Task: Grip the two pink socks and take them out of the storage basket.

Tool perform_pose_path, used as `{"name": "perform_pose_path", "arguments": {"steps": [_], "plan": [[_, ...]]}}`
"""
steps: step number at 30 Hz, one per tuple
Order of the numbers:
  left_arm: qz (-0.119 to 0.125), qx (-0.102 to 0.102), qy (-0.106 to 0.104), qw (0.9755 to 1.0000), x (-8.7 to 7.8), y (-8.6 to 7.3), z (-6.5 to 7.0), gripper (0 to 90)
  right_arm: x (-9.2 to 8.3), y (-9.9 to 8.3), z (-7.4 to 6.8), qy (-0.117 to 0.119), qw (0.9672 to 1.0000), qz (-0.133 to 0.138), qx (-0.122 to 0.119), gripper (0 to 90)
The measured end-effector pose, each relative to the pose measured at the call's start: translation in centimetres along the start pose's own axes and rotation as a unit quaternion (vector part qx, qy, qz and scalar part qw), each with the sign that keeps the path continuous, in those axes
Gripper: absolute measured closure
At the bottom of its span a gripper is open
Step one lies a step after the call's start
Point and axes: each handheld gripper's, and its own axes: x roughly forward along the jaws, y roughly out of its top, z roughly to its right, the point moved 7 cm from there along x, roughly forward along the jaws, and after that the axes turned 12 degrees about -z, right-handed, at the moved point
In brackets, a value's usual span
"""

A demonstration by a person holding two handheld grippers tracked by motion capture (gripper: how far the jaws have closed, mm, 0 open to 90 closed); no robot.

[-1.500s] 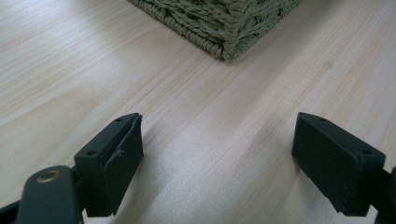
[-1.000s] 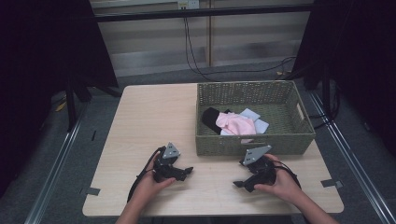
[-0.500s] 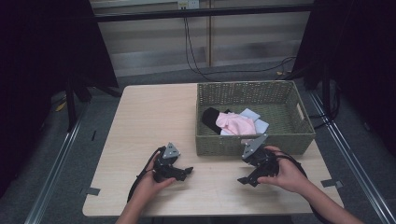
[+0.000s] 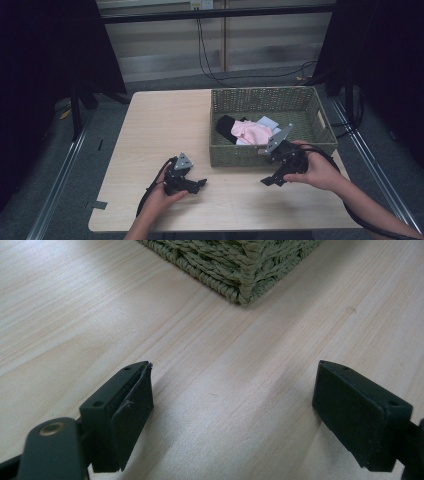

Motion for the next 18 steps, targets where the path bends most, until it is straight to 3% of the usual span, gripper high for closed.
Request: {"name": "perform_pose_path", "arguments": {"steps": [18], "plan": [[0.000, 0.000, 0.000, 1.0000, 0.0, 0.0, 0.0, 16.1, -4.3, 1.4, 1.1, -0.003, 0.9999, -0.014, 0.000, 23.4]]}}
